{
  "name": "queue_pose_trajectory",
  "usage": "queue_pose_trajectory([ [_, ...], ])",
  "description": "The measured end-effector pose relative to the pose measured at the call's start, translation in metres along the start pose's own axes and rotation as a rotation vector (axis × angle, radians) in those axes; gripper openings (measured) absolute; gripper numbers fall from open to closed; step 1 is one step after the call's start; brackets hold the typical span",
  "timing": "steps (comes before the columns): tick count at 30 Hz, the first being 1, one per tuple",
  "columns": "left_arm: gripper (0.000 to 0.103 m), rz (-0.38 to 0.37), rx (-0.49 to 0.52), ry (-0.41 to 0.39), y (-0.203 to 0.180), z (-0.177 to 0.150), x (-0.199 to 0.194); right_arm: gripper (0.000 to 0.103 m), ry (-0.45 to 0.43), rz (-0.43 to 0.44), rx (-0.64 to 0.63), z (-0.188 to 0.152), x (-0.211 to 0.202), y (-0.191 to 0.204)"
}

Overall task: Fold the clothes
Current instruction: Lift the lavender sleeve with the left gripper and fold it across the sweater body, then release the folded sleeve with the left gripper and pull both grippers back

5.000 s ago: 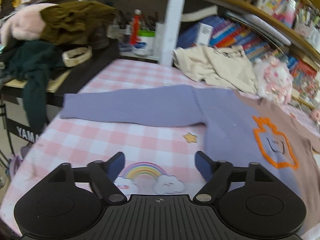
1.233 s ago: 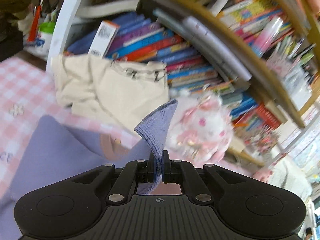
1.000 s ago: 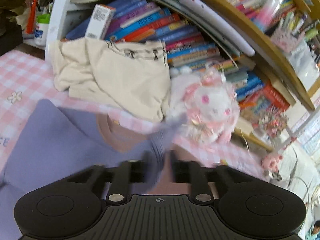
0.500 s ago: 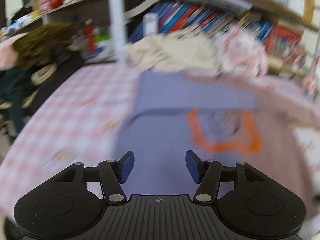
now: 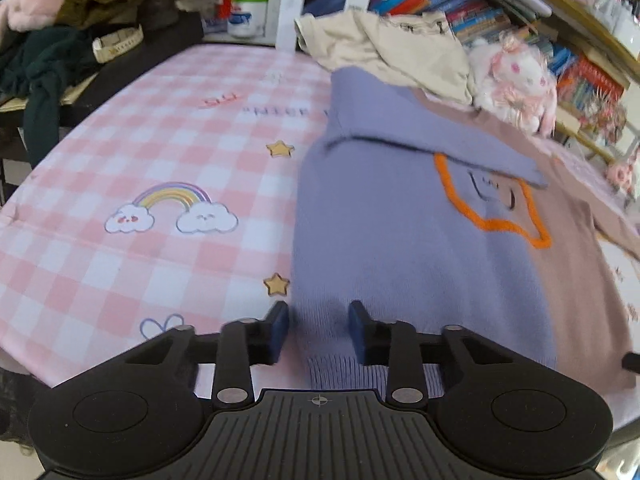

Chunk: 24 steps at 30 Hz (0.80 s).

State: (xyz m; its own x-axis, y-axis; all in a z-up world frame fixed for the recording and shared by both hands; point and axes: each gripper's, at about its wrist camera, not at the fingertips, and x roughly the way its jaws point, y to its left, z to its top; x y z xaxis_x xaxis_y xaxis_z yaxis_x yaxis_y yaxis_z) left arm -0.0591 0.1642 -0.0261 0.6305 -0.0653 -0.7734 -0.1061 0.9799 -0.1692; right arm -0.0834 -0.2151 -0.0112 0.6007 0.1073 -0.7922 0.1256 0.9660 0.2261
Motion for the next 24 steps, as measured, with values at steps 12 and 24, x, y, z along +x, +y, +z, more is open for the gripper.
queue_pose_trajectory([
  [12, 0.004, -0.021, -0.102, -0.021, 0.034, 0.004, 0.0, 0.011, -0.031, -0.009, -0.158, -0.007, 0.014, 0.048],
  [24, 0.005, -0.038, -0.046, -0.009, 0.043, 0.006, -0.002, 0.011, -0.026, -0.025, -0.173, -0.018, 0.012, 0.06],
])
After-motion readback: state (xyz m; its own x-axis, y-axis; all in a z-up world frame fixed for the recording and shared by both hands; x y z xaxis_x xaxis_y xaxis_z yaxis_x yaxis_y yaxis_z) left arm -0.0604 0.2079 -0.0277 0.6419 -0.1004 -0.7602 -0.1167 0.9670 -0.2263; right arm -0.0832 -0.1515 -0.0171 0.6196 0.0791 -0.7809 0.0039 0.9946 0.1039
